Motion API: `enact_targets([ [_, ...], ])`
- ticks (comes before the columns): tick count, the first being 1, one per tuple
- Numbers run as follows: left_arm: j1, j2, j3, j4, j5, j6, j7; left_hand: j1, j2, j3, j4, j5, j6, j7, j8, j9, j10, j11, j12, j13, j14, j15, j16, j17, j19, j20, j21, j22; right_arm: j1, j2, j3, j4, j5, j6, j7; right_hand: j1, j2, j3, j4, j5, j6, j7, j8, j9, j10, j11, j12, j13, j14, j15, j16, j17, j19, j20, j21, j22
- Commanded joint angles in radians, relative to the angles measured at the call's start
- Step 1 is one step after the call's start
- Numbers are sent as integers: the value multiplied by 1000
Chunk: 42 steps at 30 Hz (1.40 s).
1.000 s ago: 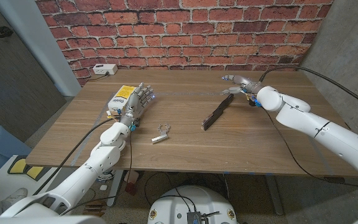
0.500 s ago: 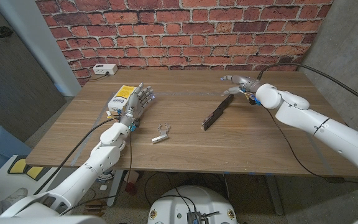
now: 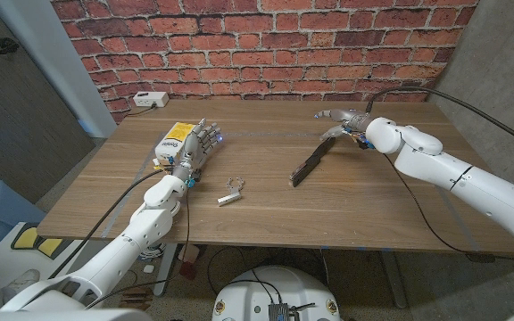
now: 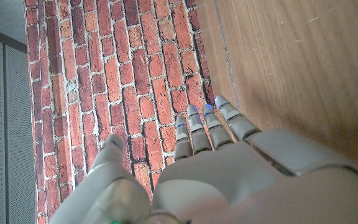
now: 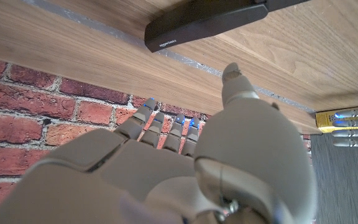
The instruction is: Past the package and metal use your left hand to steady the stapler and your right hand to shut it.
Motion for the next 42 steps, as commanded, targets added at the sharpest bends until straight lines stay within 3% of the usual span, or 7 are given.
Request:
enact_targets([
  [1, 6, -10, -1, 2, -3, -12, 6, 1, 9, -2, 1, 5, 6, 7, -1, 2, -5, -1, -3, 3, -7, -14, -5, 4, -3, -8, -5, 2, 29, 6, -36, -9, -97, -12, 57, 18, 0, 11, 1, -4, 17, 0, 8, 6, 19, -4, 8, 6, 14, -164, 7, 5, 1, -40, 4, 3],
  [13, 23, -16, -4, -12, -6, -18, 22, -9, 9, -7, 7, 5, 9, 12, -1, 3, -6, 3, -4, 4, -9, -11, -5, 6, -10, -4, -9, 2, 29, 3, -42, -15, -164, -11, 89, 32, 4, 14, 8, -6, 45, -5, 21, 15, 41, -7, 17, 13, 34, -175, 15, 7, 9, -44, 6, 3],
  [27, 46, -9, -10, -36, -9, -13, 40, -19, 9, -12, 13, 5, 14, 8, 0, 3, -2, -1, -4, 4, -8, -10, -5, 7, -17, 1, -13, 2, 39, 10, -53, -4, -221, 8, 131, 45, 12, 16, 15, -7, 78, -12, 36, 25, 63, -13, 27, 24, 61, -178, 28, 13, 50, -62, 16, 3],
  [42, 34, -29, -8, 6, -23, -30, 10, -26, 9, -16, 17, 6, 15, 8, -2, 3, -3, 2, -6, 4, -7, -10, -5, 7, -17, 1, -13, 2, 50, 24, -68, 8, -286, 15, 164, 68, 23, 24, 12, -5, 99, -27, 46, 33, 73, -29, 31, 32, 66, -184, 30, 16, 57, -73, 13, 3],
])
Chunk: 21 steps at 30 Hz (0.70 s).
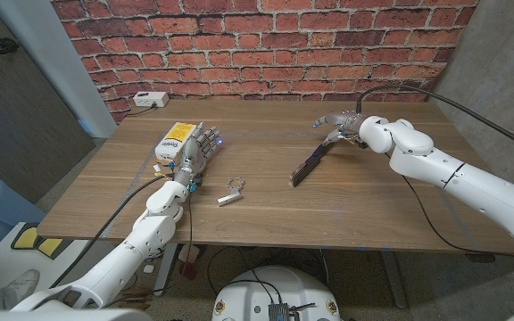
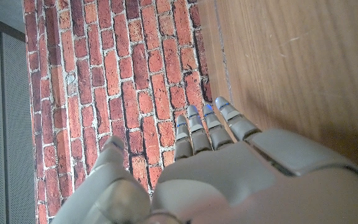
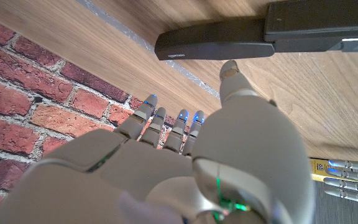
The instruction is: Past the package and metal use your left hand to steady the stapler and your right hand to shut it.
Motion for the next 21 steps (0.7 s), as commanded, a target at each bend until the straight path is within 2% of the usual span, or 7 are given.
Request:
enact_targets([
  [1, -10, -16, 1, 35, -10, -13, -23, -8, 1, -1, 2, 6, 6, -1, -2, 3, 3, 3, -2, 2, -4, -14, -5, 2, 0, -2, 2, 2, 12, 10, -17, 9, -63, 6, 36, 19, 5, 10, 2, 2, 10, -2, 6, 3, 5, -6, 5, 4, 6, -185, 6, 2, 8, -68, 0, 3],
  [10, -21, -22, 4, 54, -11, -9, -29, -11, 1, -3, 4, 6, 8, 0, -2, 3, 6, 2, -2, 2, -4, -14, -5, 2, -1, -2, 1, 2, 19, 19, -29, 17, -106, 9, 56, 48, 20, 22, -1, 6, 25, -16, 13, 10, 12, -27, 7, 11, -16, -188, -3, 4, -14, -82, -10, 3],
  [21, -26, -33, 0, 75, -20, -16, -38, -14, 2, -5, 6, 7, 10, -2, -2, 3, 8, 0, -2, 2, -4, -15, -6, 2, -4, 0, 0, 2, 32, 32, -38, 32, -142, 18, 87, 72, 33, 33, -3, 10, 25, -22, 14, 15, 11, -31, 6, 16, -17, -189, -3, 7, -16, -88, -10, 3],
])
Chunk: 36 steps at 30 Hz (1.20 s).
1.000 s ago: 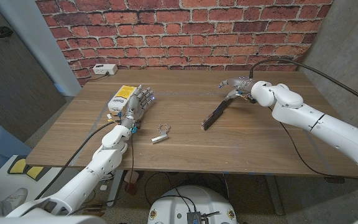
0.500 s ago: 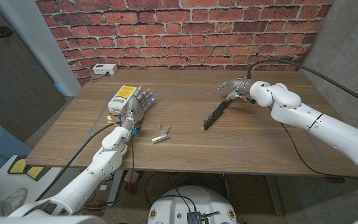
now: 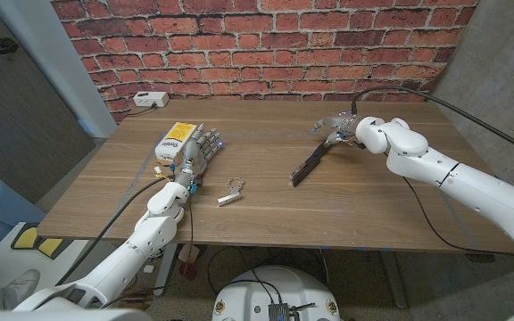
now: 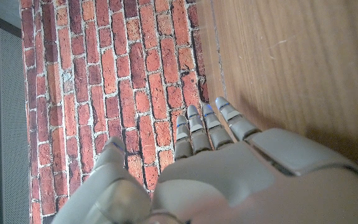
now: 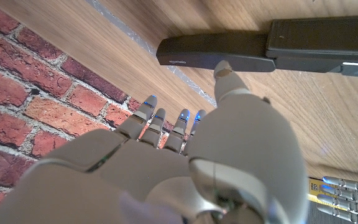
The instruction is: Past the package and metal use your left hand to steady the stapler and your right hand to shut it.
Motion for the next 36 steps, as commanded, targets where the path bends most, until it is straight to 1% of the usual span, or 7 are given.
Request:
enact_targets([
  [1, -11, -18, -1, 38, -10, -10, -14, -9, -4, -1, 2, 7, 11, -2, -2, 3, 7, 1, -2, 2, -4, -14, -5, 2, -4, 0, -1, 2, 12, 14, -9, 17, -58, 9, 41, 17, 6, 12, 1, 5, 7, -5, 10, 6, 1, -13, 3, 7, -4, -184, -3, 2, -4, -92, -1, 3],
  [6, -11, -27, -3, 54, -19, -14, -23, -11, -3, -2, 3, 7, 11, -2, -2, 3, 8, 3, -3, 2, -3, -15, -5, 2, -5, 0, -1, 2, 15, 20, -10, 26, -69, 10, 42, 31, 14, 19, 1, 7, 7, -9, 10, 9, 1, -17, 2, 9, -4, -184, -3, 4, -7, -97, -2, 3],
  [8, -9, -28, -5, 54, -20, -16, -22, -11, -3, -2, 3, 7, 12, -2, -2, 3, 8, 2, -3, 2, -4, -14, -5, 2, -6, 0, -1, 2, 19, 24, -10, 35, -62, 16, 47, 39, 18, 22, 1, 7, 9, -8, 11, 10, 6, -15, 4, 11, -2, -184, -2, 5, 1, -93, 1, 3],
  [13, -5, -20, -9, 44, -19, -11, -16, -12, -3, -3, 4, 8, 13, -1, -2, 3, 8, 2, -3, 2, -4, -15, -6, 2, -6, 0, -1, 2, 26, 30, -14, 48, -63, 22, 50, 53, 22, 27, 0, 8, 14, -8, 12, 13, 8, -19, 4, 14, 1, -185, 0, 6, 17, -89, 7, 3],
  [19, -7, -22, -9, 46, -20, -12, -18, -13, -3, -4, 5, 8, 13, -2, -2, 3, 7, 1, -4, 2, -2, -15, -5, 2, -6, 1, -1, 2, 42, 39, -25, 68, -71, 32, 64, 66, 24, 30, 2, 7, 16, -10, 13, 17, 15, -21, 7, 17, 6, -184, 2, 9, 31, -101, 9, 2],
  [31, -5, -22, -8, 39, -16, -12, -13, -15, -3, -6, 6, 8, 15, -1, -2, 3, 9, 1, -4, 2, -2, -14, -5, 2, -6, 0, -1, 2, 59, 43, -39, 82, -90, 39, 84, 85, 28, 36, 2, 8, 28, -17, 18, 22, 25, -23, 11, 23, 14, -185, 6, 12, 32, -104, 5, 2],
  [36, 3, -17, -9, 23, -13, -7, -2, -15, -2, -7, 7, 8, 16, -1, -2, 3, 8, 0, -5, 2, -2, -15, -6, 2, -6, 0, -1, 2, 52, 36, -33, 78, -88, 37, 80, 90, 30, 37, 4, 8, 28, -18, 18, 24, 25, -23, 10, 25, 17, -185, 7, 13, 33, -105, 4, 2],
])
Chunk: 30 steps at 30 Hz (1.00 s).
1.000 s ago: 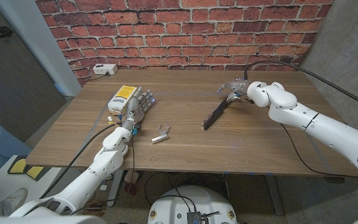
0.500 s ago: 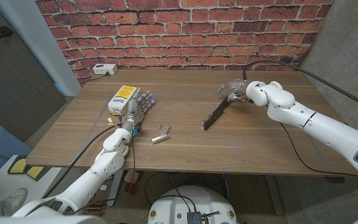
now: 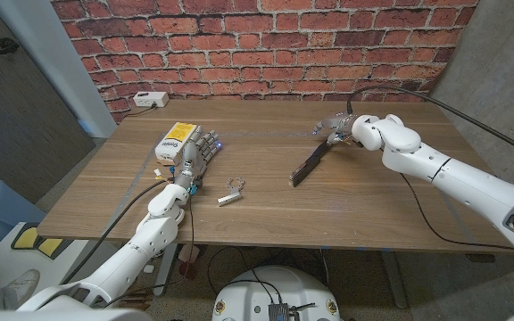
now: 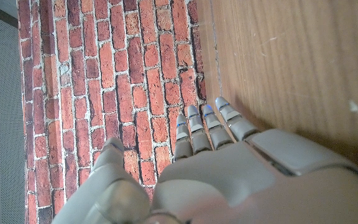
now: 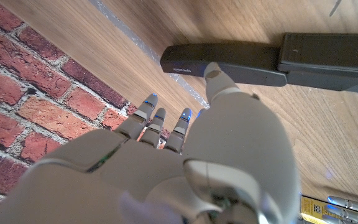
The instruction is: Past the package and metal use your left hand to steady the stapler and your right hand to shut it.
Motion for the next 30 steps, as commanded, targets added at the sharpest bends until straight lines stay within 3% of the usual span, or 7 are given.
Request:
enact_targets([
  [1, 11, 6, 0, -23, 7, 4, 14, -8, 4, -3, 3, 5, 6, 0, -3, 3, 8, 0, -1, 3, -3, -14, -6, 2, -6, 0, -1, 2, 1, -5, -1, 5, -10, 2, 7, 14, 3, 9, 2, 8, 10, 1, 7, 7, 5, -1, 6, 6, 9, -185, 7, 4, 10, -101, -1, 2],
  [30, 17, 14, 4, -38, 13, -11, 0, -3, 9, -2, 2, 6, 10, 0, -3, 3, 11, 1, -2, 3, -1, -15, -7, 1, -5, -1, -1, 2, -1, -14, -11, -6, -50, -8, 49, 17, 5, 3, 14, 5, 16, 0, 8, 18, 13, -5, 8, 17, 12, -185, 10, 10, 10, -101, -4, 2],
])
